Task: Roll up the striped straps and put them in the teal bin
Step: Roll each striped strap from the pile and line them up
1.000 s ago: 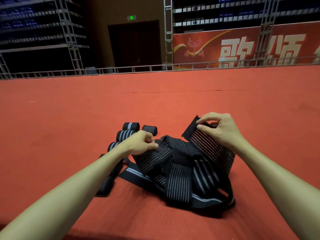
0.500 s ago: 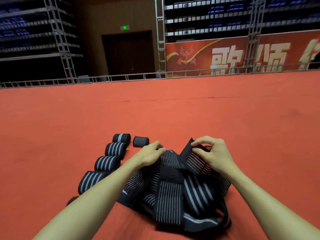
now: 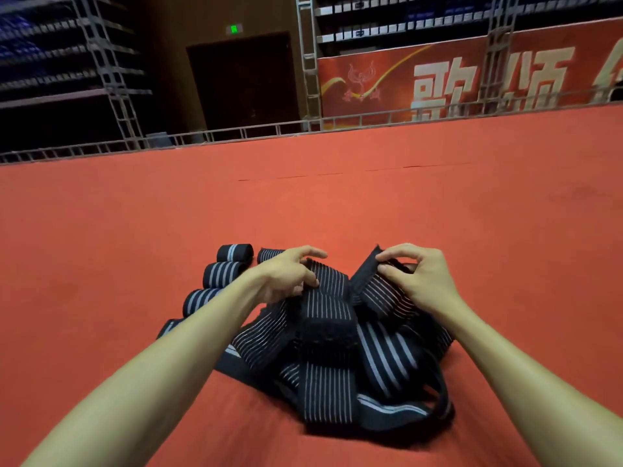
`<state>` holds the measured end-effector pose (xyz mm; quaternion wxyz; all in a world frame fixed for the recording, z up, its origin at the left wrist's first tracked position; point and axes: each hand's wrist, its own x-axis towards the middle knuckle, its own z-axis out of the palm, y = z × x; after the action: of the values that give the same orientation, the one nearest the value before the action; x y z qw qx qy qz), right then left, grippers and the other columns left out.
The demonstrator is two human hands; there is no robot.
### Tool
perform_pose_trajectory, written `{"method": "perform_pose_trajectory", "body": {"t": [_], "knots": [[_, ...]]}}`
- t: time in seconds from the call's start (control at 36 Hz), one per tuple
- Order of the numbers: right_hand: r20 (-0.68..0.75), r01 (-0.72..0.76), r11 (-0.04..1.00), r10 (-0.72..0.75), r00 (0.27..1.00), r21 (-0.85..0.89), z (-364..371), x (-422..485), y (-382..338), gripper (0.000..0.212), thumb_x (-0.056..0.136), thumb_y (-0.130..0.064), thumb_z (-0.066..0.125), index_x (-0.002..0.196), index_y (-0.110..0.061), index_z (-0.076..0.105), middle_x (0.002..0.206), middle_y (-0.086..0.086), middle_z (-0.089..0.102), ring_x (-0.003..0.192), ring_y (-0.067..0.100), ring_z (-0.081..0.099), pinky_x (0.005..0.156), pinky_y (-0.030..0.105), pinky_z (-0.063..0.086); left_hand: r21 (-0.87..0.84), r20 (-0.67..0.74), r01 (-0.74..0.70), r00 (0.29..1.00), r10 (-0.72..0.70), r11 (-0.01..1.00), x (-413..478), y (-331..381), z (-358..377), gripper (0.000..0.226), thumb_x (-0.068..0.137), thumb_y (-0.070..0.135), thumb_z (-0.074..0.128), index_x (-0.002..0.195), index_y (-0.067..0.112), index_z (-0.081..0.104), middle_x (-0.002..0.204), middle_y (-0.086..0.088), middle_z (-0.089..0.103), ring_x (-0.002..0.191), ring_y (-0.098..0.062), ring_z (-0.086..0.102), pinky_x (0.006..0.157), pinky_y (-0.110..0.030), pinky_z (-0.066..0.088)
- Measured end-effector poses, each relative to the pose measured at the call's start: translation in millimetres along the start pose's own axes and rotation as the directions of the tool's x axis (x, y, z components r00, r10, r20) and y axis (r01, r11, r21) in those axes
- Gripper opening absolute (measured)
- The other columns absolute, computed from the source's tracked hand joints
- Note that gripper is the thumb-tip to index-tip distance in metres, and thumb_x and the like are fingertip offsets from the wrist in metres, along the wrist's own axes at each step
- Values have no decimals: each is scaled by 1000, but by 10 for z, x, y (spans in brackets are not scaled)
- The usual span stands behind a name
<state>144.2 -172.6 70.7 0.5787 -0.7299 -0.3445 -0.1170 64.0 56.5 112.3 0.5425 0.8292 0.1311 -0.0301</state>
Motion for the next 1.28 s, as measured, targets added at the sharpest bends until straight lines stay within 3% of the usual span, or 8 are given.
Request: {"method": "perform_pose_trajectory", "body": {"t": [0.11, 0.25, 0.39, 0.69, 0.89, 1.11, 1.19, 1.28], "knots": [[-30, 10, 999, -8, 1000, 39, 22, 51, -141, 30, 80, 0, 76, 79, -29, 72, 88, -8, 72, 83, 1, 65, 73, 17, 49, -40, -41, -44, 998, 43, 998, -90, 110, -43, 56, 84, -14, 45, 122, 22, 63, 100, -16, 61, 46, -13, 50, 41, -24, 40], [-49, 22, 996, -18, 999, 91, -19, 98, -337, 30, 83, 1, 73, 81, -29, 73, 93, -5, 74, 86, 9, 69, 77, 24, 54, -92, -249, -272, 938, 243, 958, -121, 167, -33, 27, 87, 4, 67, 92, 28, 75, 104, -1, 69, 91, -19, 63, 83, -38, 52], [-37, 65, 989, -61, 997, 134, -119, 196, -510, 38, 88, 8, 64, 83, -29, 73, 94, -6, 73, 88, 10, 69, 78, 20, 52, -197, -372, -409, 872, 318, 891, -239, 418, -9, 18, 92, -1, 62, 96, 15, 68, 99, -8, 64, 75, -18, 63, 50, -26, 51], [-140, 177, 981, -165, 976, 80, -349, 354, -796, 51, 85, 17, 55, 79, -31, 72, 89, -12, 71, 82, -1, 66, 78, 15, 50, -138, -351, -483, 840, 413, 865, -437, 768, -175, 41, 89, -13, 58, 116, 17, 64, 118, -6, 62, 96, -15, 65, 78, -28, 58], [-142, 123, 989, -111, 984, 80, -297, 216, -628, 31, 85, 4, 67, 85, -26, 72, 93, -7, 69, 89, 14, 67, 83, 33, 54, 283, -373, -261, 857, 356, 923, -126, 98, -238, 43, 87, -1, 68, 126, 16, 59, 118, 2, 59, 93, -16, 66, 68, -17, 55], [-84, 31, 999, -30, 996, 13, -104, 217, -156, 28, 83, 4, 69, 91, -23, 73, 94, -9, 68, 93, 10, 65, 85, 35, 53, 722, -274, 122, 954, 119, 681, 387, -570, -109, 57, 92, 31, 66, 142, 21, 40, 151, -17, 20, 137, -44, 28, 114, -48, 25], [-79, 19, 1000, -19, 997, -5, -47, 188, -66, 27, 83, 4, 68, 93, -21, 72, 93, -7, 67, 93, 6, 63, 84, 28, 52, 758, -229, -127, 866, 444, 640, 242, -484, -104, 37, 92, 20, 64, 127, 16, 54, 136, -12, 37, 127, -34, 38, 111, -45, 30], [-65, 12, 1000, -14, 998, -28, -7, 134, -37, 27, 82, 4, 68, 95, -20, 72, 95, -3, 68, 93, 2, 61, 82, 20, 50, 652, 102, -551, 745, 660, 521, -130, -263, 26, 20, 92, 12, 65, 112, 10, 63, 107, 2, 54, 93, -5, 51, 88, -22, 40]]}}
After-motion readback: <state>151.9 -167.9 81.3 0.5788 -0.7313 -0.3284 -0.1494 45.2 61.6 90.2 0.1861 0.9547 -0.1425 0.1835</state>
